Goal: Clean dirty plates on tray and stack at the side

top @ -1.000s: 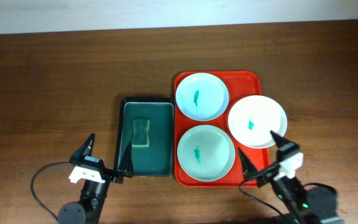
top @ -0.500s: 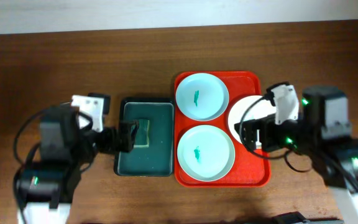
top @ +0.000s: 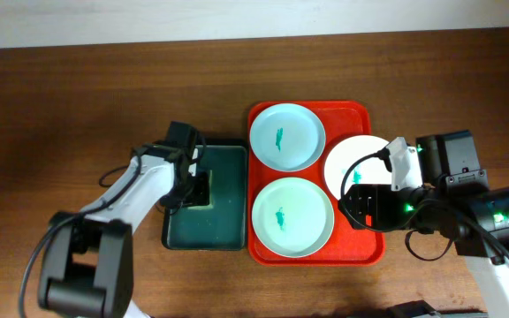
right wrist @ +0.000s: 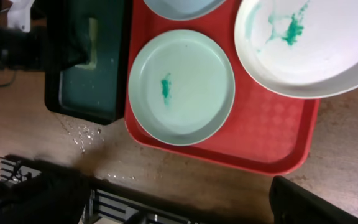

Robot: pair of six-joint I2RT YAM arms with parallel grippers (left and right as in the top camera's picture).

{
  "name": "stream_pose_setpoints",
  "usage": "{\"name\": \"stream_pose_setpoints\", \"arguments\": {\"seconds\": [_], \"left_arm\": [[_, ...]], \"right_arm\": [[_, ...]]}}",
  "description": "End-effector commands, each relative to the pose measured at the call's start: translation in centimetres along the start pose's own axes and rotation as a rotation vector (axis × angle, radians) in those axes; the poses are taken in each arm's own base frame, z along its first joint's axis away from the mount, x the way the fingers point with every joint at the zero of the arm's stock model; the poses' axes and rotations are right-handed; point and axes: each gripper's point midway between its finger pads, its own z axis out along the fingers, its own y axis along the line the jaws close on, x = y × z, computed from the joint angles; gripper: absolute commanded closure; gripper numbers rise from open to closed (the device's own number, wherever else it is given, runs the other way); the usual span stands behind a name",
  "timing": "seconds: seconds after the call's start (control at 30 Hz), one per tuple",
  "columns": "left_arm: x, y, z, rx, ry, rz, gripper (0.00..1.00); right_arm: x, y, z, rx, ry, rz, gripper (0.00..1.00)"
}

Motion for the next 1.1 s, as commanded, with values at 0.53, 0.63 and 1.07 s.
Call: {"name": "stream_pose_setpoints", "arguments": {"seconds": [0.53, 0.63, 1.07], "left_arm": [[-4.7, -0.6, 1.2, -0.039, -0.011, 0.108, 0.54], [-3.9, -0.5, 4.5, -0.033, 0.060, 0.104, 1.00], [-1.5, -1.7, -2.4, 0.014, 0.188, 0.090, 0.44]], "right_arm": [[-0.2, -0.4, -0.2, 0.021, -0.007, 0.015, 0.07], [-0.2, -0.4, -0.2, 0.021, -0.007, 0.015, 0.07], [-1.3, -2.4, -0.3, 0.140, -0.066, 0.155, 0.20]]}}
